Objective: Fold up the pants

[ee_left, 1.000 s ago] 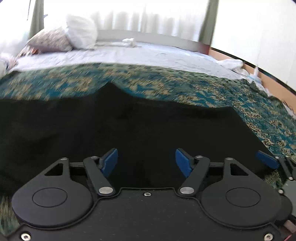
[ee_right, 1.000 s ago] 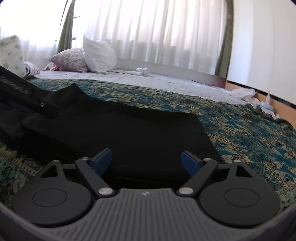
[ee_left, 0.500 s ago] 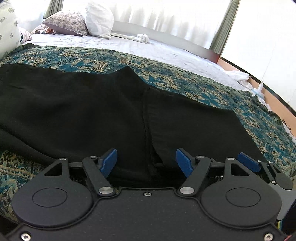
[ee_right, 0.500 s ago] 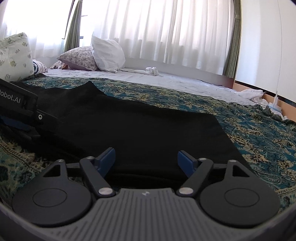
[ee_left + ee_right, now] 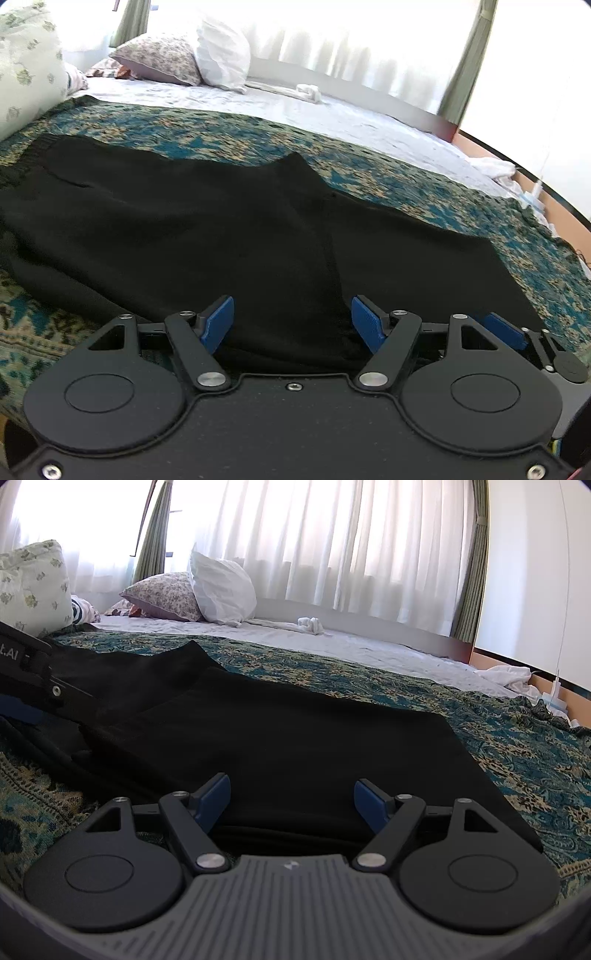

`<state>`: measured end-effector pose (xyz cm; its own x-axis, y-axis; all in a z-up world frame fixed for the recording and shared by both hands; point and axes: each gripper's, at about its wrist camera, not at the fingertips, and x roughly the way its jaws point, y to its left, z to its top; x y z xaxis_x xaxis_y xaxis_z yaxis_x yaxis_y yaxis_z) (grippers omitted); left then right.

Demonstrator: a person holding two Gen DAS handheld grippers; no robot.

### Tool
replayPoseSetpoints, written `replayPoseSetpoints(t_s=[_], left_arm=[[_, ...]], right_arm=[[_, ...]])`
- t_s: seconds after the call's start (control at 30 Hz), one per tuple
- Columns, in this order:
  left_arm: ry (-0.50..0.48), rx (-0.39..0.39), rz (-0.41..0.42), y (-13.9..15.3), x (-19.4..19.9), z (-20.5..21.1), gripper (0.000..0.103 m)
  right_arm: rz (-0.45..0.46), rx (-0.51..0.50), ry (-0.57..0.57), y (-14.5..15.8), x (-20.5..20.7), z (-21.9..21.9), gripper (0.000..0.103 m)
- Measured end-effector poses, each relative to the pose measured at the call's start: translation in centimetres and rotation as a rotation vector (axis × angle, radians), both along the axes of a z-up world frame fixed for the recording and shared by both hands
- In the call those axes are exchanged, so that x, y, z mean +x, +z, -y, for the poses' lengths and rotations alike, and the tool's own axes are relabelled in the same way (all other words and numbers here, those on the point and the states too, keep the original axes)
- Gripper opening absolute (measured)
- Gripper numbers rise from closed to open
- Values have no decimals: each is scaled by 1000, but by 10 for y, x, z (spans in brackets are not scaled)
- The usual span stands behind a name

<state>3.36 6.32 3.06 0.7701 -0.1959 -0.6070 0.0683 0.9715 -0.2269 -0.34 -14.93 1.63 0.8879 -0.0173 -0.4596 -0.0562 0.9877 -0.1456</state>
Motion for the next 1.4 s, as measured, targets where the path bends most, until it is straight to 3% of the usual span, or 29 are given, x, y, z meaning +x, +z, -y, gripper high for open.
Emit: replayPoseSetpoints(t_s=[0.13,0.2,0.27,0.4,0.57,0.67,0.8,1.03,1.07,1.1,1.13,1.2,1.23,1.4], left_arm=[[56,21,29,6,1,-21,74],[107,42,56,9,2,-34,94],[188,80,97,12,2,-52,102],[348,138,130,13,10,-92,103],[597,37,139,6,22,-153,103],[715,-16,93,-3,35,-182,103],[717,-122,13,-19,57,-203,103],[692,-137,41,-31,80,-220,102],[698,-142,45,-30,81,-221,93],[712,-125,60,-28,82,-221,43],[736,-72,59,-24,82,-217,23],[710,-6,102,-12,77,-206,17],[669,16,164,-2,72,-196,16],[376,107,353,54,60,-117,16]], right_arm=[[20,-1,-5,5,-3,2,89],[59,26,-1,12,-9,4,94],[95,52,4,20,-14,5,99],[125,15,33,28,-13,-5,102],[112,-34,55,23,-11,-18,102],[104,-37,66,21,-13,-20,102],[102,-60,69,20,-14,-23,102],[91,-54,32,21,-17,-13,103],[87,-53,25,21,-17,-11,103],[84,-52,20,20,-17,-9,103],[81,-50,13,20,-17,-7,103],[75,-41,0,21,-17,-3,103],[73,-34,-7,22,-17,-1,103],[45,32,-48,30,-15,20,102]])
